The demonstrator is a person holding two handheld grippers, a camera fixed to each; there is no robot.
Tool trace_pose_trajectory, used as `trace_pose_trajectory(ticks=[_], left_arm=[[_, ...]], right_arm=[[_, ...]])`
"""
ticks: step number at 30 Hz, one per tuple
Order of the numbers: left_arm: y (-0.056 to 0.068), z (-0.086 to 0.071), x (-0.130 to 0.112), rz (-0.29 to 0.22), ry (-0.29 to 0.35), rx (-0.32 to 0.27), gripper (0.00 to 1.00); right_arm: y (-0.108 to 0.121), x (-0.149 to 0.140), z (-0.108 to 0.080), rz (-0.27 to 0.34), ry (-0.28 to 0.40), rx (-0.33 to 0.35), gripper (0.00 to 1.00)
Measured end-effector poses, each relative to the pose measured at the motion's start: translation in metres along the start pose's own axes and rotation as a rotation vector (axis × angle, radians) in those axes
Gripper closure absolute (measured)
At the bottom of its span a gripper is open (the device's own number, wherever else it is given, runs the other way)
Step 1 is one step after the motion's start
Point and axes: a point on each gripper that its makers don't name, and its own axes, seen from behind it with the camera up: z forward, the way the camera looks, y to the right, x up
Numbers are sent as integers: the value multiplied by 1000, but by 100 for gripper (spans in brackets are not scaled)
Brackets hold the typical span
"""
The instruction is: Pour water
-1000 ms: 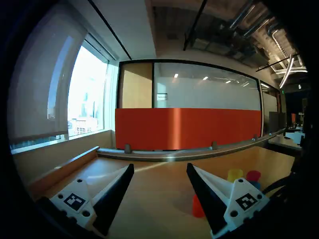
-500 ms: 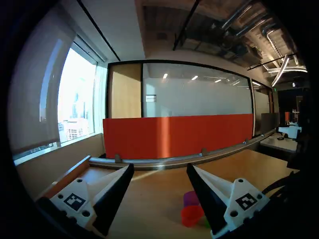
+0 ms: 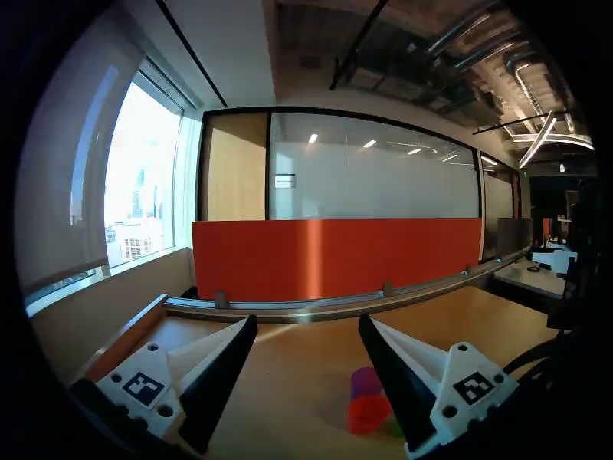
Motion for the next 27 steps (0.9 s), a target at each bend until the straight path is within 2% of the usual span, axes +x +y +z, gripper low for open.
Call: trace_pose_trajectory(ticks=[9, 14, 17, 20, 27], left_arm=[[31, 7, 3, -11, 9, -162, 2], [48, 6, 4, -43, 2, -260, 2], [54, 4, 4, -36, 0, -304, 2], [56, 5, 0, -20, -14, -319, 2], [62, 7, -4, 2, -38, -355, 2]], right_arm=[[-42, 12, -6, -5, 18, 253, 1], [-64, 16, -11, -23, 16, 369, 1], [-75, 14, -15, -37, -2, 434, 1], [-81, 11, -15, -61, -21, 466, 1], [-84, 5, -13, -122, -48, 477, 1]])
